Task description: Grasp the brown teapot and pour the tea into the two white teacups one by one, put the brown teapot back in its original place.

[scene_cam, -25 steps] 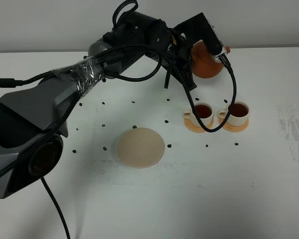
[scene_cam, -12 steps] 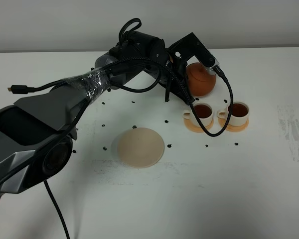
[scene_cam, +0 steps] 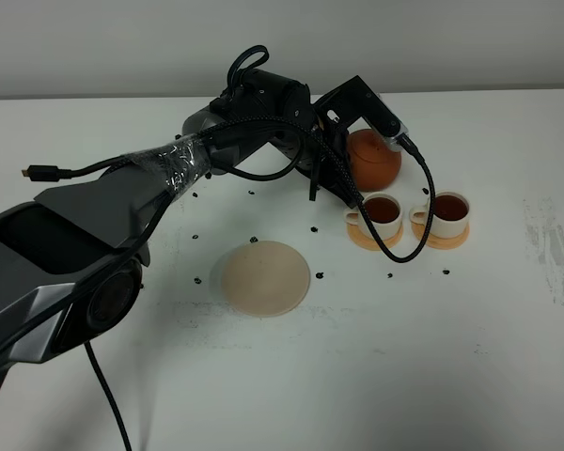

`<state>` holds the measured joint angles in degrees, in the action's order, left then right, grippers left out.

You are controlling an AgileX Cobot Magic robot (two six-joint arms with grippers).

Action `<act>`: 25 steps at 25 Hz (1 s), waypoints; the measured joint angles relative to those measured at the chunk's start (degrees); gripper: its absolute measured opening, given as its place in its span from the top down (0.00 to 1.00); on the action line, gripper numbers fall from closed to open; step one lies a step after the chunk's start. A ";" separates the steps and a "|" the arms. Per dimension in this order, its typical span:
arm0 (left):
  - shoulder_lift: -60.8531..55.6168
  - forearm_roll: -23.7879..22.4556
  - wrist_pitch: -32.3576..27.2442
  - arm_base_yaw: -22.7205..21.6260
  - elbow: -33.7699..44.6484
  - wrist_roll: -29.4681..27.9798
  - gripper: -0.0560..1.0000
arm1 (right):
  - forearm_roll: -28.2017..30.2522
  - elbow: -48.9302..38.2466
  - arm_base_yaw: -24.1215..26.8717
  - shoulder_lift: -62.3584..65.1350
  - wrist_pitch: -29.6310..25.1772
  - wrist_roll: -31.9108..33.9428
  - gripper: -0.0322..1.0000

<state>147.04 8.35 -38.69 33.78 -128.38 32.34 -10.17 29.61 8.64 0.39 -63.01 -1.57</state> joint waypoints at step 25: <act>-13.12 -5.04 -3.71 0.00 8.01 0.00 0.87 | 0.00 0.00 0.00 0.00 0.00 0.00 0.59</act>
<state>133.92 3.31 -42.39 33.79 -120.37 32.34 -10.17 29.61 8.64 0.39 -63.01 -1.57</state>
